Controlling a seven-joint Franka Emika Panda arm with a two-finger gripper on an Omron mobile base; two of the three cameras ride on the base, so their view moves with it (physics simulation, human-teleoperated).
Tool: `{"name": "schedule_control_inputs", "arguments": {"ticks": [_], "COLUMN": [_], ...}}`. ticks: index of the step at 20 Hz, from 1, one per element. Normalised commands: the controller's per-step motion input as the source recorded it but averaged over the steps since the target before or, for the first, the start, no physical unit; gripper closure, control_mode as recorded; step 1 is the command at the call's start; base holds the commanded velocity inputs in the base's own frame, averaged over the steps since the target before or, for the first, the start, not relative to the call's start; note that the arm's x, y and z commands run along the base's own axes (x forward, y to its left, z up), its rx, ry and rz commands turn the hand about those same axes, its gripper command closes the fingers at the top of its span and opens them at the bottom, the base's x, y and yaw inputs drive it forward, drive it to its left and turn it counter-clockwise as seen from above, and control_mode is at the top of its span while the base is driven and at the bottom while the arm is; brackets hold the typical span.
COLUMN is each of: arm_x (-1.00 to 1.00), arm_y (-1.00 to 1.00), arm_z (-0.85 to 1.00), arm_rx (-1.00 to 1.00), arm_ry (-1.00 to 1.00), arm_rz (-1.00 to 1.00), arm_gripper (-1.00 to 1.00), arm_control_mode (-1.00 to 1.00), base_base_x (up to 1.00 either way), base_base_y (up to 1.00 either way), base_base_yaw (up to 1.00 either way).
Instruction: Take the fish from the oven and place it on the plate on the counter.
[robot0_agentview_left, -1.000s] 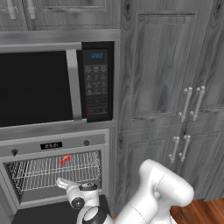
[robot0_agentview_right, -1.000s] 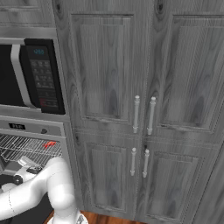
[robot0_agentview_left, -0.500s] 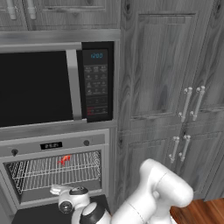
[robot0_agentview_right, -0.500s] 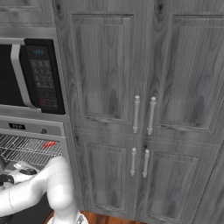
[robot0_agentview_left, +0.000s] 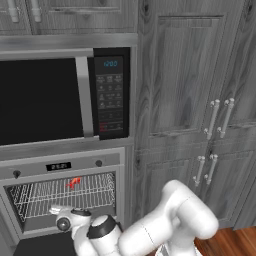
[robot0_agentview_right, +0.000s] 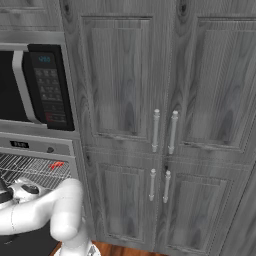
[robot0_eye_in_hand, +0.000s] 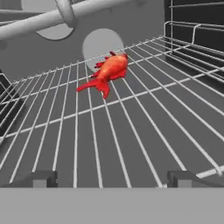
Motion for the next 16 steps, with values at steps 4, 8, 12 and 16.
{"name": "schedule_control_inputs", "arguments": {"ticks": [4, 8, 12, 16], "arm_x": [-0.02, -0.23, -0.49, -0.39], "arm_y": [0.08, 0.01, 0.04, 0.06], "arm_z": [-0.98, -1.0, -1.0, -0.75], "arm_rx": [0.0, 0.0, 0.0, -0.04], "arm_ry": [-0.22, -0.2, -0.08, 0.0], "arm_rz": [0.0, -0.01, 0.0, 0.0], "arm_gripper": [-1.0, -1.0, -1.0, -1.0], "arm_control_mode": [-1.0, -1.0, -1.0, -1.0], "base_base_x": [0.0, 0.0, 0.0, 0.0], "base_base_y": [0.0, 0.0, 0.0, 0.0], "base_base_yaw": [0.0, 0.0, 0.0, 0.0]}}
